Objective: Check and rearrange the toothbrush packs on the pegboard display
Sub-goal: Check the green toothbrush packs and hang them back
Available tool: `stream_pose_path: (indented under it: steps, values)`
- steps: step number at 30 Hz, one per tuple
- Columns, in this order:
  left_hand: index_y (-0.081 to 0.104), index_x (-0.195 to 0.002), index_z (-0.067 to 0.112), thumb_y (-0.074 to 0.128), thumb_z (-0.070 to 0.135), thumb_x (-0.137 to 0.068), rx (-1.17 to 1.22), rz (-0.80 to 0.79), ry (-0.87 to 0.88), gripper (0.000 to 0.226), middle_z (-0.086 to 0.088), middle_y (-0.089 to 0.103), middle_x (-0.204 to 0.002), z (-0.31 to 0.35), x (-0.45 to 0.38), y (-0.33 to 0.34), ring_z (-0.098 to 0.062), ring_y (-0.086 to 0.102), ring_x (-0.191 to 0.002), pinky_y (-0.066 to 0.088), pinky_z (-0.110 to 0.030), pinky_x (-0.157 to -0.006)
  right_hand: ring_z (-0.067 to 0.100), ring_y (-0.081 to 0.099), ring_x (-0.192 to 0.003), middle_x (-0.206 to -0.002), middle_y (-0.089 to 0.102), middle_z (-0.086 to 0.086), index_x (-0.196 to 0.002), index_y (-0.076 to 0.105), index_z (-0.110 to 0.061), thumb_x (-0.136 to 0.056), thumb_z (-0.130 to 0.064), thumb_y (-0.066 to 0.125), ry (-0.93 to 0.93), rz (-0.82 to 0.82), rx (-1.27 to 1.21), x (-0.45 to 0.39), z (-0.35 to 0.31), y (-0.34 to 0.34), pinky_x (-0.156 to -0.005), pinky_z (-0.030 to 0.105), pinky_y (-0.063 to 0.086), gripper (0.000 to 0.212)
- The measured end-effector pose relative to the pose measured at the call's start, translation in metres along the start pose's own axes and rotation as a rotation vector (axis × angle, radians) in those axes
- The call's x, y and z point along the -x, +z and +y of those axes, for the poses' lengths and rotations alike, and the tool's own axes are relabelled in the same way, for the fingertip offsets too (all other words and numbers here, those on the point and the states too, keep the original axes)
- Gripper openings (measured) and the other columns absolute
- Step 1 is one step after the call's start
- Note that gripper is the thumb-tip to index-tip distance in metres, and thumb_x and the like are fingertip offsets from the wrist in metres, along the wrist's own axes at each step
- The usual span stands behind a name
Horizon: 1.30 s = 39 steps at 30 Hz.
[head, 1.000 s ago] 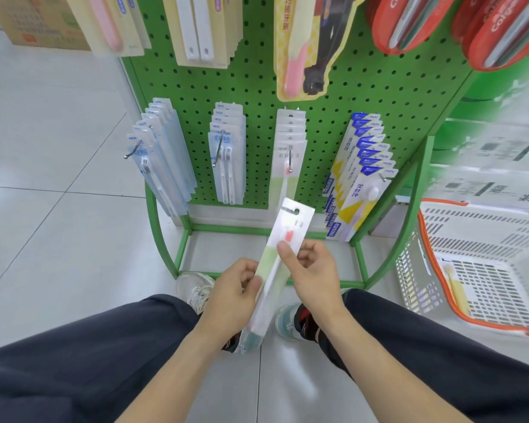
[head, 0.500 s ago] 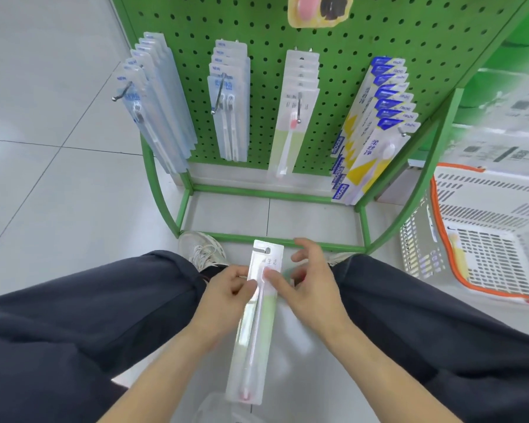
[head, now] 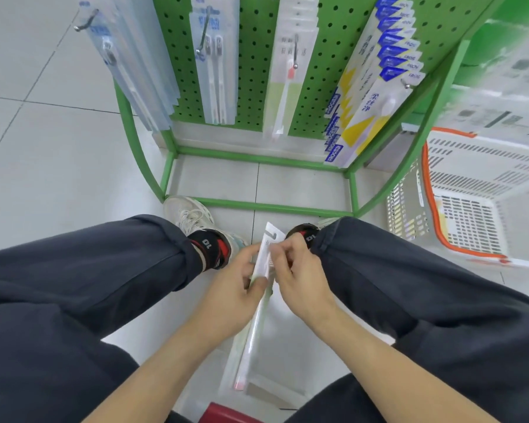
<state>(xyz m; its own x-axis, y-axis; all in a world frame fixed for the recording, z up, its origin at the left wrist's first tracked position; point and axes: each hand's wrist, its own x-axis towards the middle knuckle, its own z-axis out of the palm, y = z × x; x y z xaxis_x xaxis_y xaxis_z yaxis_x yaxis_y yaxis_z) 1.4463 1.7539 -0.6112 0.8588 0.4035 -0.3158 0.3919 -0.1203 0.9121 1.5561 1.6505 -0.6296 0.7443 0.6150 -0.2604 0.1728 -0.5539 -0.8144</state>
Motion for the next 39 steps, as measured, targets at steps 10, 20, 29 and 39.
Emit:
stream_pose_path:
  steps: [10,20,29,39]
  values:
    - [0.056,-0.116,0.021,0.057,0.007,-0.099,0.212,0.167,-0.127,0.022,-0.001,0.078,-0.089,-0.006,-0.013,-0.009,-0.010,0.071,-0.083,0.051,-0.020,-0.077,0.022,0.058,-0.062,-0.070,0.065,0.009,-0.109,0.058,-0.011,-0.098,-0.007,0.063,-0.020,-0.368,-0.508,-0.026,0.009,-0.005,-0.062,0.030,0.050,0.012]
    - [0.060,-0.099,0.025,0.053,0.021,-0.103,0.147,0.299,-0.175,0.009,-0.007,0.074,-0.077,-0.010,-0.013,0.003,-0.013,0.057,-0.064,0.044,-0.022,-0.062,0.013,0.056,-0.058,-0.061,0.059,0.006,-0.095,0.061,-0.012,-0.096,-0.019,0.068,0.109,-0.227,-0.496,-0.023,0.009,0.010,-0.056,0.025,0.045,0.011]
    - [0.061,-0.111,0.015,0.056,0.018,-0.101,0.339,0.612,-0.254,0.011,-0.004,0.075,-0.097,-0.015,-0.021,-0.015,-0.025,0.072,-0.094,0.056,-0.050,-0.089,0.008,0.048,-0.064,-0.078,0.057,-0.003,-0.099,0.060,-0.017,-0.093,-0.044,0.068,0.124,-0.395,-0.154,-0.021,-0.001,0.013,-0.066,0.033,0.044,0.029]
    - [0.066,-0.100,0.010,0.066,0.009,-0.094,0.270,0.375,-0.254,0.006,-0.006,0.077,-0.090,-0.020,-0.021,0.003,-0.028,0.074,-0.085,0.058,-0.056,-0.084,0.013,0.054,-0.061,-0.068,0.064,0.005,-0.090,0.065,-0.013,-0.098,-0.034,0.066,0.119,-0.298,-0.230,-0.032,0.005,0.000,-0.061,0.032,0.047,0.022]
